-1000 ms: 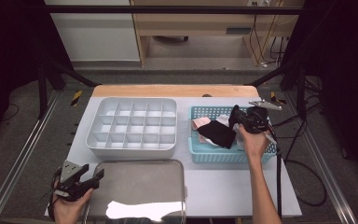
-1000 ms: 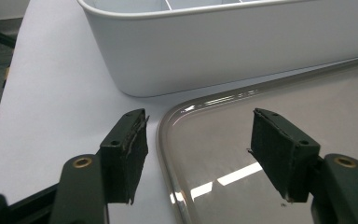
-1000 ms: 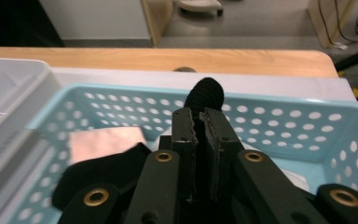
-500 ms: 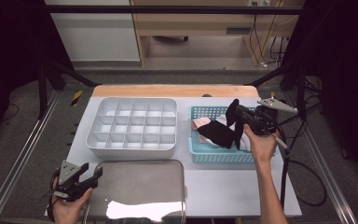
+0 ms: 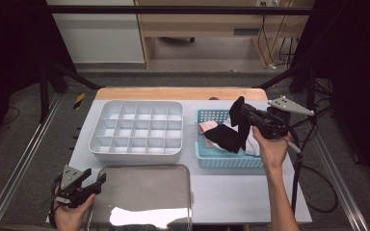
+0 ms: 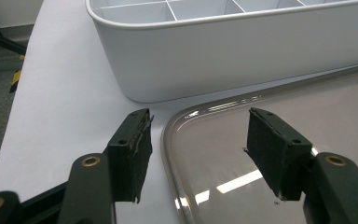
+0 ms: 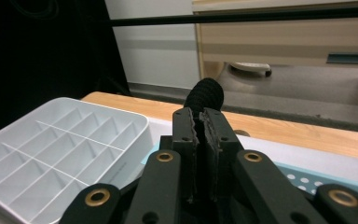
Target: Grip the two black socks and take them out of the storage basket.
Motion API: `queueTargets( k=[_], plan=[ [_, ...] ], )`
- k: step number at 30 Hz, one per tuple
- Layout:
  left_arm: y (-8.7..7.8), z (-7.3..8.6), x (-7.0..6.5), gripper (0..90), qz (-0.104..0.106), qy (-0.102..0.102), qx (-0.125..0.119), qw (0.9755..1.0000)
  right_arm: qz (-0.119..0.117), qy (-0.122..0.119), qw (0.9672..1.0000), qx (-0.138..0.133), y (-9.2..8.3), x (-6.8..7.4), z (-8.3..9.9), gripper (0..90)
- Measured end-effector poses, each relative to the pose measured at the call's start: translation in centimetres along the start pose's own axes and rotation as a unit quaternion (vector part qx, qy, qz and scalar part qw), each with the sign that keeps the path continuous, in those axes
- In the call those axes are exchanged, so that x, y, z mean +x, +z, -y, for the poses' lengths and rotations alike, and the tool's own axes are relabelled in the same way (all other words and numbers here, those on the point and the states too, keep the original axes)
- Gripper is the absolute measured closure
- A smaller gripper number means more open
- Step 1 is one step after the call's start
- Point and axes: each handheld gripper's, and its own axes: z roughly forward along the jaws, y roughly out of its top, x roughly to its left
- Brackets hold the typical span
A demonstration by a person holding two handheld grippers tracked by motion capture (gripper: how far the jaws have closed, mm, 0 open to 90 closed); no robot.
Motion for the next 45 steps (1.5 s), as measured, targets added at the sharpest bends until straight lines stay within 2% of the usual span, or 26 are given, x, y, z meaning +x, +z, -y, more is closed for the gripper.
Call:
queueTargets(
  k=[11, 17, 24, 31, 38, 45],
  plan=[
    [0.1, 0.0, 0.1, 39.1, 0.000, -0.005, 0.006, 1.0000, -0.039, -0.018, 0.9989, -0.020, -3.1, 2.0, -0.9, 83.9],
    [0.2, -0.1, 0.0, 38.9, -0.001, -0.003, 0.011, 0.9999, -0.066, -0.029, 0.9973, -0.017, -4.9, 3.4, -0.4, 83.9],
    [0.1, -0.1, 0.0, 38.4, -0.003, -0.008, 0.008, 0.9999, -0.093, -0.028, 0.9953, -0.011, -6.6, 4.5, 0.6, 83.9],
    [0.1, -0.1, 0.0, 38.2, -0.003, -0.005, 0.006, 1.0000, -0.108, -0.024, 0.9938, 0.011, -7.5, 5.4, 2.8, 83.8],
    [-0.1, -0.2, 0.0, 38.0, -0.003, -0.008, 0.002, 1.0000, -0.112, -0.021, 0.9925, 0.044, -7.4, 5.7, 5.6, 83.8],
    [-0.2, -0.2, 0.0, 37.8, -0.004, -0.008, 0.000, 1.0000, -0.114, -0.012, 0.9898, 0.086, -6.9, 5.7, 8.5, 83.8]
  ],
)
